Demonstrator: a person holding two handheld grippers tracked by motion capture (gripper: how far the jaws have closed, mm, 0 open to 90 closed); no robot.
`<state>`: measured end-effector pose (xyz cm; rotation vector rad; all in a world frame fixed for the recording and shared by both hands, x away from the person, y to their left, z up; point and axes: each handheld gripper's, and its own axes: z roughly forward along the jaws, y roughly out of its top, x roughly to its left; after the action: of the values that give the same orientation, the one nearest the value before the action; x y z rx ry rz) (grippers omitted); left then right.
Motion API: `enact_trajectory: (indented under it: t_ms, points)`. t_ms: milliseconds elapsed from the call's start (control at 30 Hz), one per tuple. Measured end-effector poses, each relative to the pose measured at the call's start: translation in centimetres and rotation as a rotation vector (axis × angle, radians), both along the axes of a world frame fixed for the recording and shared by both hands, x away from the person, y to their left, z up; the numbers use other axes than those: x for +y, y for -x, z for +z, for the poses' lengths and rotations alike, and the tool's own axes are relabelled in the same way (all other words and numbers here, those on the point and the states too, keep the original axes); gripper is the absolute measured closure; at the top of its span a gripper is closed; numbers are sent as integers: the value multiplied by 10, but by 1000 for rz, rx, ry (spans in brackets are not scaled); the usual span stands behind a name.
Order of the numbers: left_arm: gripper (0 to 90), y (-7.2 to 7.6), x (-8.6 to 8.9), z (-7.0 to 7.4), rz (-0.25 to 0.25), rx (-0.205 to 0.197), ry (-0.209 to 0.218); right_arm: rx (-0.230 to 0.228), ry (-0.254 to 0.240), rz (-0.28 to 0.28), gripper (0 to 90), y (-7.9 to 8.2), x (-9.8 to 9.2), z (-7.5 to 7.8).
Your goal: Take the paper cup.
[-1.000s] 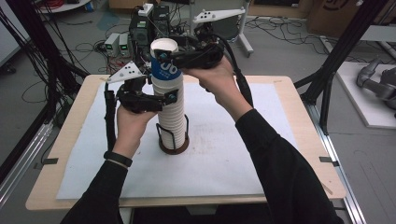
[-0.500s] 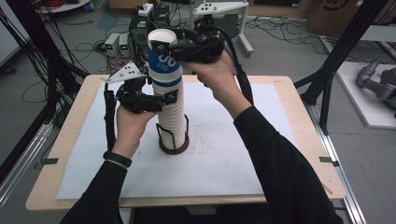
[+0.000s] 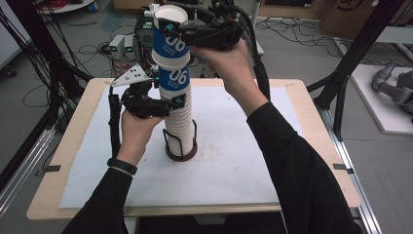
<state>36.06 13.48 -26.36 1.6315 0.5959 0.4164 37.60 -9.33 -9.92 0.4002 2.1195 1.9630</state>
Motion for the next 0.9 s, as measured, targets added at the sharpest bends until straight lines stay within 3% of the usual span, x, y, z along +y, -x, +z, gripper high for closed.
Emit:
enact_trajectory:
  t_ms: [100,367,633,900]
  points:
    - [108,0,0,0,-1,-1,2,-16,-29,-1,304,4,-4,8]
    - [108,0,0,1,-2,3,-2,-33,-49,-3,304,9,-17,16]
    - [108,0,0,1,-3,4,-5,-45,-34,-15,304,17,-41,17]
    - [108,0,0,1,-3,6,-10,-70,0,-32,304,32,-72,5]
